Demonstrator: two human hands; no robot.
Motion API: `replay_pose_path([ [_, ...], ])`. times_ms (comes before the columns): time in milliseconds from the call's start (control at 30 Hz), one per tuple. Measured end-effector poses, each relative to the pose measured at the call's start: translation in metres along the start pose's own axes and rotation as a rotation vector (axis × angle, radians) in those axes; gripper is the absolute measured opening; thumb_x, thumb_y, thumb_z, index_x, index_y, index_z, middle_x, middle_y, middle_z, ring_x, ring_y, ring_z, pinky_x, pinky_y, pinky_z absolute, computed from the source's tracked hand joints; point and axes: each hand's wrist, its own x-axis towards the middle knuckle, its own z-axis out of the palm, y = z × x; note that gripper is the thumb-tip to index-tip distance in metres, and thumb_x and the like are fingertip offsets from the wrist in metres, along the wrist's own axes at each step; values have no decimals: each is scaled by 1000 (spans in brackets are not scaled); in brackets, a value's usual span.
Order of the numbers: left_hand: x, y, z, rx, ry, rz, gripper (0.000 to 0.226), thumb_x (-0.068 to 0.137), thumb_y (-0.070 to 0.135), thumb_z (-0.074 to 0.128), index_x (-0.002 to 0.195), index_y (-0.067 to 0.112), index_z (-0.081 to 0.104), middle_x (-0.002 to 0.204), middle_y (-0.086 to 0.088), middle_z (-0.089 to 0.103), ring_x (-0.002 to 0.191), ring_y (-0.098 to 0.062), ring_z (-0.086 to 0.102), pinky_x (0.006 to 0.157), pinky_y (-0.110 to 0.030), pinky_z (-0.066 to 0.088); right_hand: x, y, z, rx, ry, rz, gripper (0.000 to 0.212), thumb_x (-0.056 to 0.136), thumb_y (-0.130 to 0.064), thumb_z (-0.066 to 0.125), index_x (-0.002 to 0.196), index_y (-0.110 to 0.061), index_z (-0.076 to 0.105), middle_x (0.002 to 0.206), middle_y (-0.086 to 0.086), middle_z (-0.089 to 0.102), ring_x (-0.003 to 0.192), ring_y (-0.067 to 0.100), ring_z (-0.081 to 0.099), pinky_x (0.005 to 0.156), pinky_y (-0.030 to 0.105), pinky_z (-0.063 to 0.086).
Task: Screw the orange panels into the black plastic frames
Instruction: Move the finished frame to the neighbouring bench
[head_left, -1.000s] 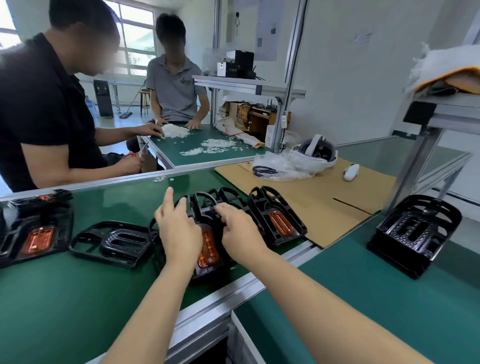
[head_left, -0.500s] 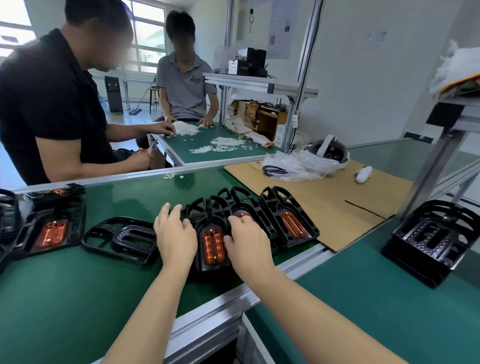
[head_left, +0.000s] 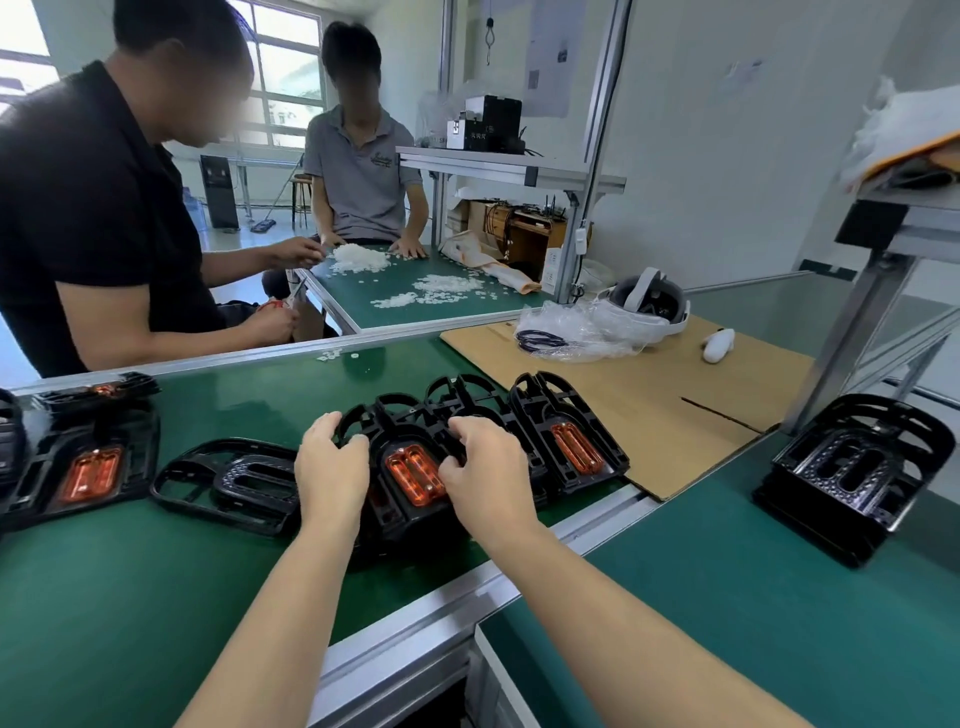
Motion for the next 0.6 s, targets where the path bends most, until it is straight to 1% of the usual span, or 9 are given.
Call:
replay_pose_path([
  [67,4,0,-3,-125,5,-47,53,90,11,48,142,22,43,138,1,50,93,-15,60,94,-43,49,1,-4,4,5,0,-23,22,91,-5,56,111,-5,64,119,7,63,109,21,58,88,28,45],
  [100,6,0,-4,-136,-1,-40,53,91,12,48,142,23,42,137,2,49,91,-14,59,93,-40,49,1,-5,7,-8,-13,-33,18,92,-6,56,108,-5,65,119,6,61,108,21,57,85,26,43],
  [167,9,2,-4,17,-39,38,52,94,13,45,145,21,37,144,-3,45,111,-20,54,100,-39,42,-1,-2,13,-41,-55,-43,20,95,-11,55,112,-6,65,126,4,56,114,19,53,86,26,40],
  [233,10,4,-2,292,-57,149,50,98,14,39,148,16,31,150,-8,37,131,-27,41,107,-41,34,-5,2,18,-109,-89,-62,26,97,-18,55,120,-7,63,130,2,52,119,18,46,89,28,41],
  [267,10,3,-1,409,-53,209,49,99,15,37,148,13,29,152,-9,34,136,-28,35,110,-43,31,-7,3,20,-142,-93,-75,28,97,-20,55,122,-9,62,131,1,50,121,18,43,89,29,41],
  [367,4,3,0,686,13,388,48,100,20,36,147,13,30,154,-8,30,140,-26,27,114,-45,21,-12,8,21,-163,-98,-108,37,98,-22,52,134,-14,53,138,-1,46,126,19,36,97,31,38],
  [433,-1,0,1,840,30,494,47,101,29,34,146,18,33,155,-5,26,142,-26,22,114,-48,15,-15,12,22,-235,-94,-171,41,99,-24,50,139,-18,46,145,-2,42,133,20,31,107,35,29],
  [533,-5,-2,3,1019,-36,538,50,100,40,32,146,23,31,158,-1,21,144,-25,14,115,-52,8,-20,16,25,-344,-99,-228,42,101,-27,43,142,-20,39,152,-1,34,141,20,22,116,43,11],
  [600,-6,0,4,1056,-43,541,53,99,43,33,147,23,30,158,-2,19,145,-26,10,115,-54,5,-24,19,27,-339,-110,-222,46,101,-26,40,146,-22,32,155,1,29,144,21,17,117,47,4],
])
